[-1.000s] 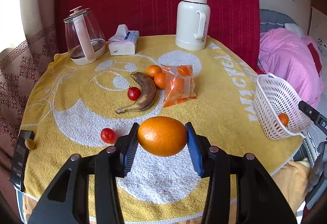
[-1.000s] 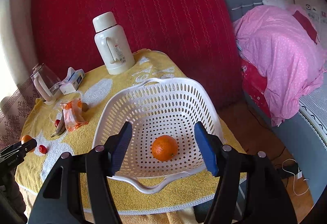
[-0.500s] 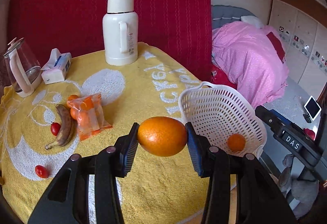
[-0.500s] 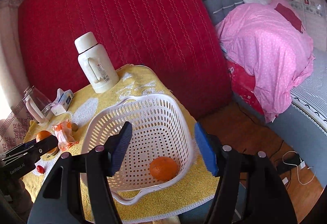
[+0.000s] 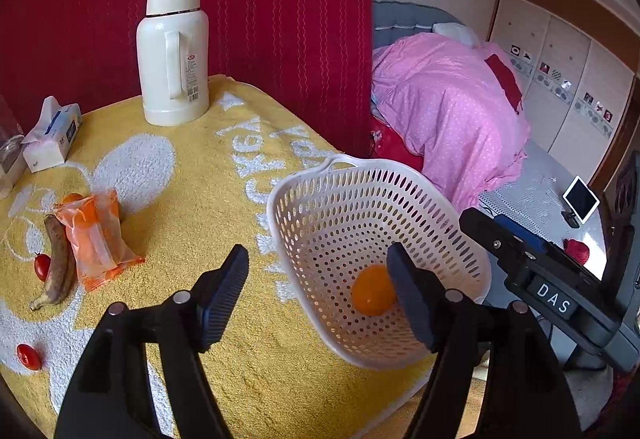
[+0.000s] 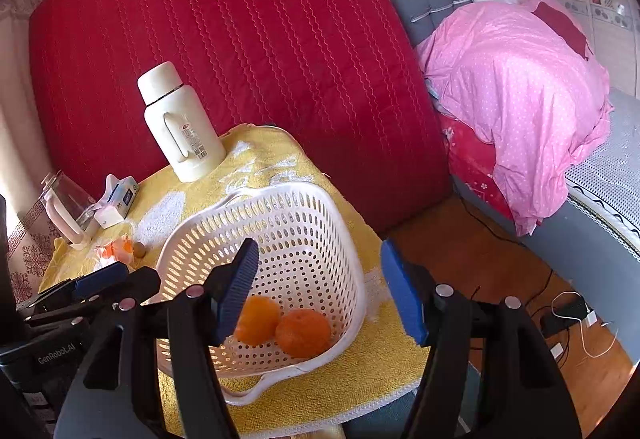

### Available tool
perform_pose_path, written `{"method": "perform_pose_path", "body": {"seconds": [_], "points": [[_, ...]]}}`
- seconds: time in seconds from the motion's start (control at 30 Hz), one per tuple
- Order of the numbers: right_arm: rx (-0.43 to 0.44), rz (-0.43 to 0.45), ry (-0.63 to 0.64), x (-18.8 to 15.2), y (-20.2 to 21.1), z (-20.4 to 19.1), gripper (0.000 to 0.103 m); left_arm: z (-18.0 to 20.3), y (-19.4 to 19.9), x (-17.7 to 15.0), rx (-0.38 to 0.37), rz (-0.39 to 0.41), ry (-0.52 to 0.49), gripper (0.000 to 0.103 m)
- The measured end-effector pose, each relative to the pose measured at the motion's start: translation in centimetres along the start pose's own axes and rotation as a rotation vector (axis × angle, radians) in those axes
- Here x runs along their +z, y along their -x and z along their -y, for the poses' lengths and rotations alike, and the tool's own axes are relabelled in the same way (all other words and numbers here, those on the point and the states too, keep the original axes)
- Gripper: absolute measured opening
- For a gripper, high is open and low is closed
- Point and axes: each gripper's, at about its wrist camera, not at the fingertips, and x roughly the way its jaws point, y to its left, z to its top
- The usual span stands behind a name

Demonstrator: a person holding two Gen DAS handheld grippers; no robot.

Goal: Organize fruits
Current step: 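Carry the large orange into the white basket and open the left tool, then move the left tool to the brown kiwi beside the black phone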

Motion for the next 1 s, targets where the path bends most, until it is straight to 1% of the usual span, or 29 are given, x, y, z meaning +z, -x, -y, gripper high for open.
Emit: {"method": "perform_pose_path", "body": {"seconds": [0.17,0.3,0.4,0.7,1.0], "points": [[0.002,-0.003,0.003,-0.2,-0.1,-0.3,0.065,-1.3,0.1,-0.3,0.035,-0.004,0.036,0.073],[0.006,-0.003,0.004,-0.3,0.1,-0.5,0.065,-2.2,0.2,-0.6,0.056,-0.012,0.058,0.082],[0.011,-0.003,0.009,-0.4,0.2,-0.8,0.065,-2.4,0.3,-0.8,0.068,-0.011,0.062,0.084],[0.029,-0.006,0.024,-0.7,0.4,-1.8,0.065,-3.4,1.2,-1.7,0.132,0.004,0.058,0.084],[0.058,-0.013,0.043,-1.3,0.7,-3.3,0.065,-5.3,2.5,-2.6,0.177,0.007,0.106,0.084]]}}
